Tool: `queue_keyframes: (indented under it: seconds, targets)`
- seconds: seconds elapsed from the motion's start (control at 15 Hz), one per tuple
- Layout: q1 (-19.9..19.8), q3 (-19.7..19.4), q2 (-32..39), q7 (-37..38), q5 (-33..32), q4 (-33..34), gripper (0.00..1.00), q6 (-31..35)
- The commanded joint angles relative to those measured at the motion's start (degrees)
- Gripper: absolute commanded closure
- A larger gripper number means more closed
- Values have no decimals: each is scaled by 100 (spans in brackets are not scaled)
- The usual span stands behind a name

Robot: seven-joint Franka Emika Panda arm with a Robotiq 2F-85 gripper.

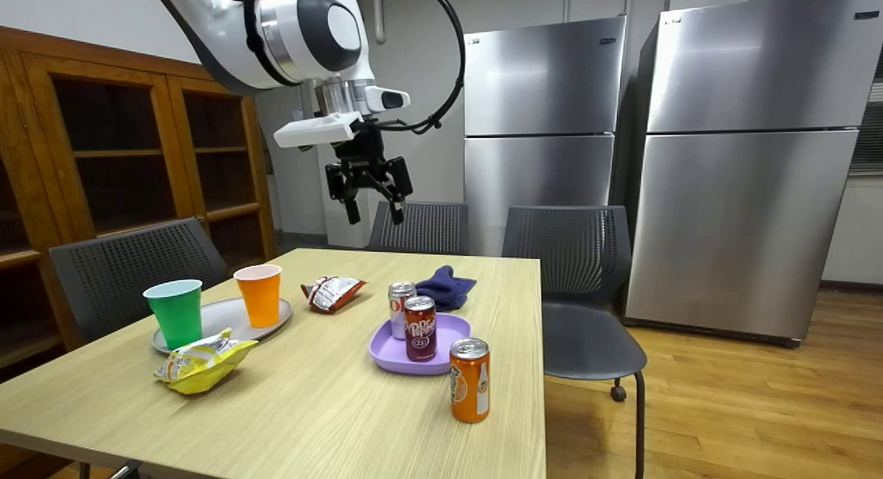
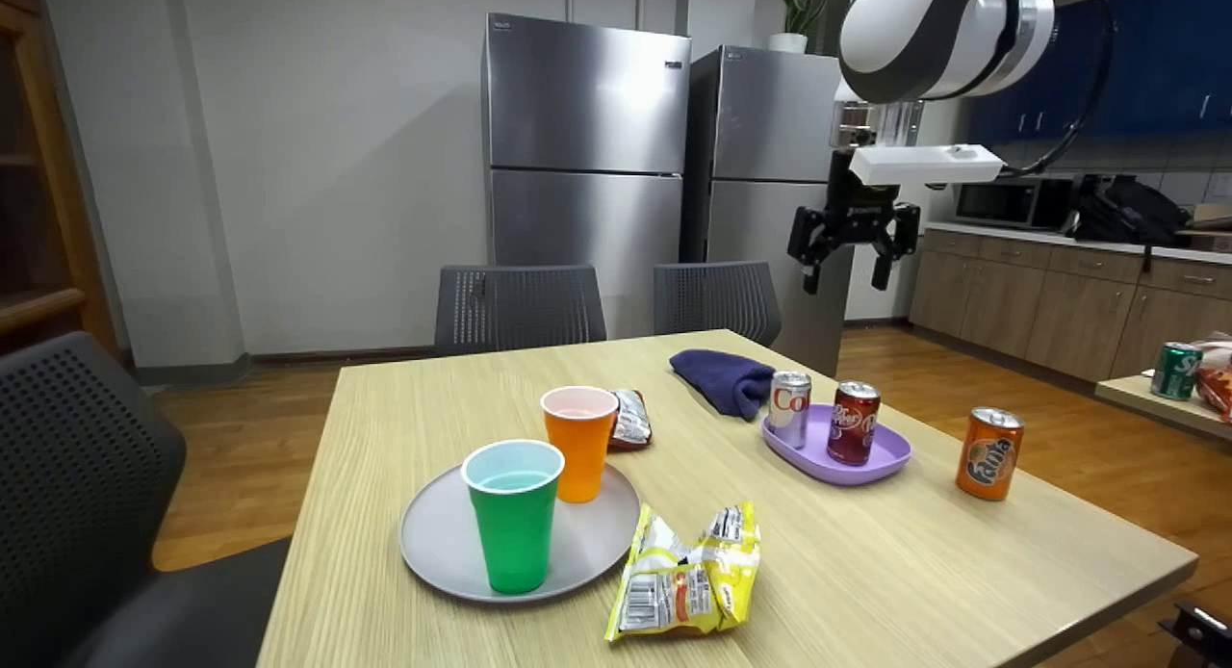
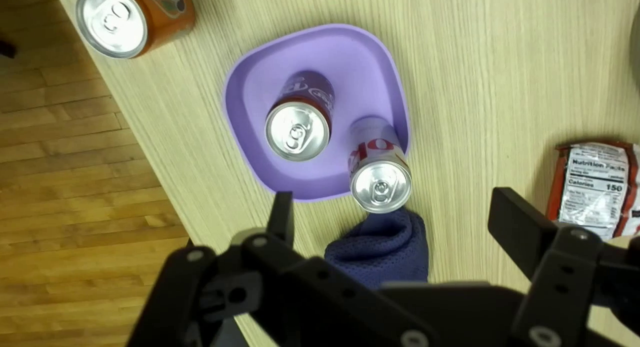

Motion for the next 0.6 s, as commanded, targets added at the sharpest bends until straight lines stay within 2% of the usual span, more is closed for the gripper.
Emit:
queue_keyframes:
  seconds: [0.0,0.13,0.2,0.53]
  targets:
    - [-226,42,-345,-525,3,-238,0,-498]
    - [-284,33,-395,-485,-230,-300,0,-589]
    - [-269,80,-113,-360,-69,-106,0,-405]
    - [-310,74,-180,-376,-144,-180,0,-456]
